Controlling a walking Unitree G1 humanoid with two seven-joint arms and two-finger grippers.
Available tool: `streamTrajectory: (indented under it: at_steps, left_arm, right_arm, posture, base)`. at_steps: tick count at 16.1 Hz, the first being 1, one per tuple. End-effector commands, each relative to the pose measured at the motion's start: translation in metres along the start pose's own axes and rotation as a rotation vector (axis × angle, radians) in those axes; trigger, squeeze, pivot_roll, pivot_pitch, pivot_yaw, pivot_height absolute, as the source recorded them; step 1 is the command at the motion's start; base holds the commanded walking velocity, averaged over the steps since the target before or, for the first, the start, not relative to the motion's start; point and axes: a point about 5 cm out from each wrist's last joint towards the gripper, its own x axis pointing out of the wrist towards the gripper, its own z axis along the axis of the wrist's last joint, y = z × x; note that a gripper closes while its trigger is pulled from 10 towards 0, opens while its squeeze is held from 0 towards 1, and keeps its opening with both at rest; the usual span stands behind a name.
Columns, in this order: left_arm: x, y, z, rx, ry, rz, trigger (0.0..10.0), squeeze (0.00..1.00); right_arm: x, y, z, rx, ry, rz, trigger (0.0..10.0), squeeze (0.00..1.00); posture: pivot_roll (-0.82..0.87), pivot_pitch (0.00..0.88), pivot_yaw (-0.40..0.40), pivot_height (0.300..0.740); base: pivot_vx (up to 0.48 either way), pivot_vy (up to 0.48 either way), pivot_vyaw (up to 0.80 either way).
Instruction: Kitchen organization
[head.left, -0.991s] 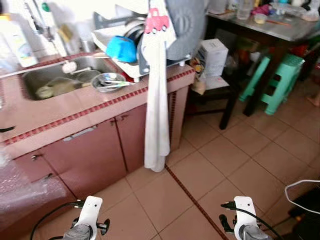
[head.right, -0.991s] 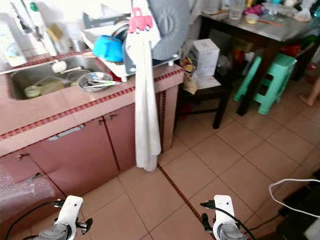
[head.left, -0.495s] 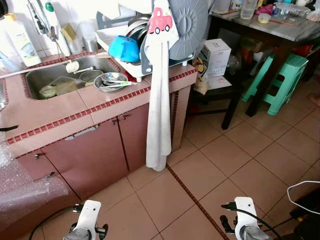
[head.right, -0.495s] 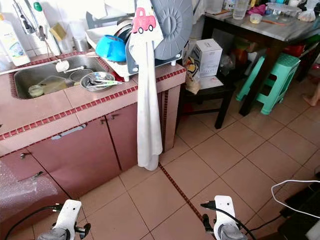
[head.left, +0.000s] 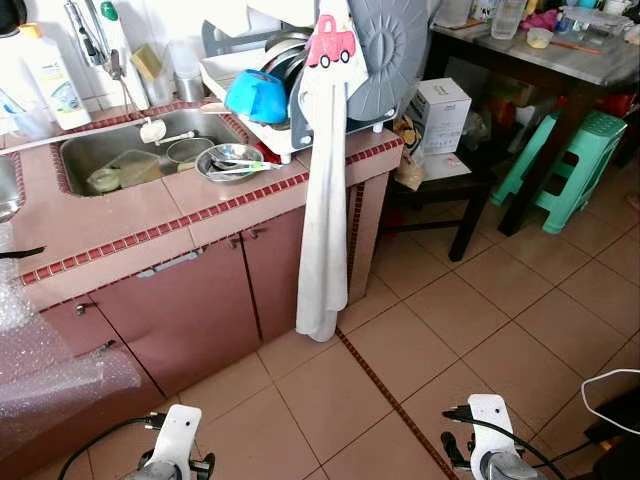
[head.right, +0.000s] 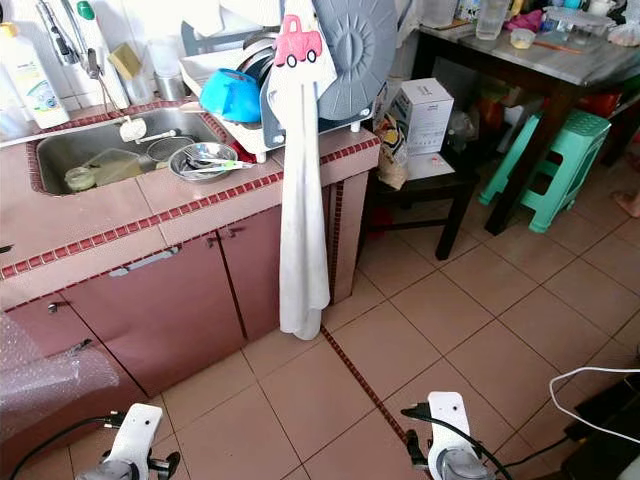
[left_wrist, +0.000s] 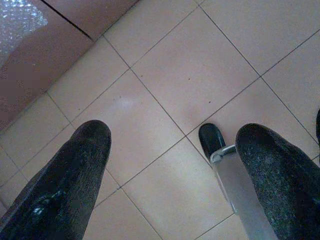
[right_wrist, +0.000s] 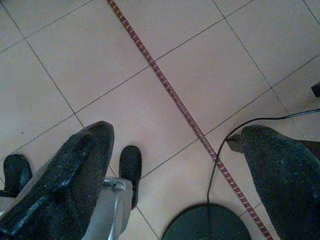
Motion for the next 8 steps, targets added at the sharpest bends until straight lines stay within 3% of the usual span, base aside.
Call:
streamTrajectory:
  at_steps: [1,8]
  left_arm:
    - [0.0000,0.0007,-0.0005,0.002,0.005,0.004,10.0,0.00]
    - [0.0000,0.0007,-0.0005,0.002,0.005,0.004,10.0,0.00]
  right_arm:
    - [-0.0007,-0.0030,-0.0043,-0.003,0.020,-0.010,10.0,0.00]
    - [-0.0007,-0.0030,-0.0043,-0.003,0.020,-0.010,10.0,0.00]
  posture:
    - [-0.05,0.009,0.034,0.740]
    - [-0.05,0.009,0.034,0.740]
  base:
    - [0.000,0.000,0.00]
    - [0.000,0.000,0.00]
